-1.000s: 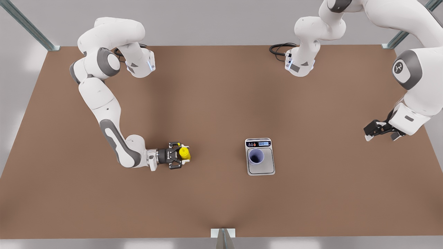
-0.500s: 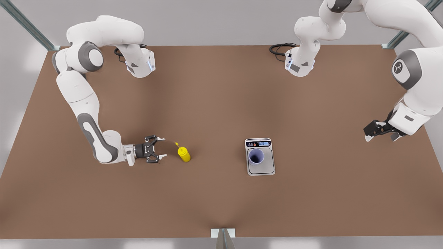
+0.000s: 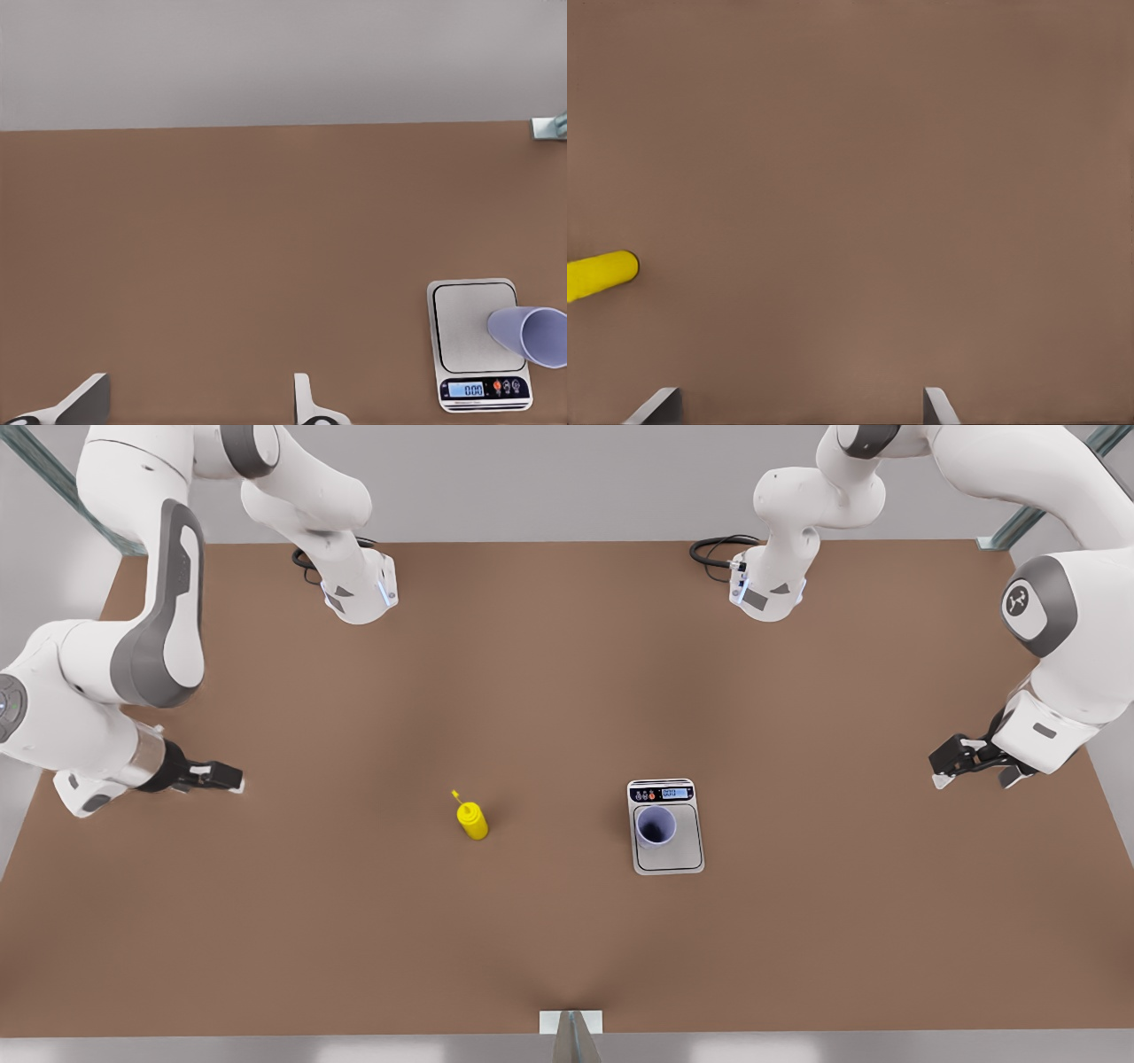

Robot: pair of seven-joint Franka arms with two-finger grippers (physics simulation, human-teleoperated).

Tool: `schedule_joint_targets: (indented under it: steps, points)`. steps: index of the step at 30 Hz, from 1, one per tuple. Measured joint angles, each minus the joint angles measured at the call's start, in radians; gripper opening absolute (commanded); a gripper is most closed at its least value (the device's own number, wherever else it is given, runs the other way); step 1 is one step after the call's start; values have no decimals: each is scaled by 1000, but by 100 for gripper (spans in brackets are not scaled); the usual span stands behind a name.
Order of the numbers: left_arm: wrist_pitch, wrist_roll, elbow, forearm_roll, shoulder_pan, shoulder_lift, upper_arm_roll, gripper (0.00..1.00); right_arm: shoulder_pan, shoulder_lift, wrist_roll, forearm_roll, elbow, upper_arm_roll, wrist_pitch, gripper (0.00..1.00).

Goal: Move cup to the weight, pick up sauce bottle, pour sauce

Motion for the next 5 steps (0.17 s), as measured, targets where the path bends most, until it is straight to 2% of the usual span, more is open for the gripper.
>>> schedule_joint_targets:
  steps: [1,2,5]
  points:
    - [1,1,0,0,0,0,0,100,51,-29,0,4,-20,-39,37,100]
    - [0,0,0,0,0,1,0,100,51,-79,-2,7,-93,-40,114,100]
    - [0,1,0,0,0,1,0,100,45,-80,-7,14,-107,-41,126,100]
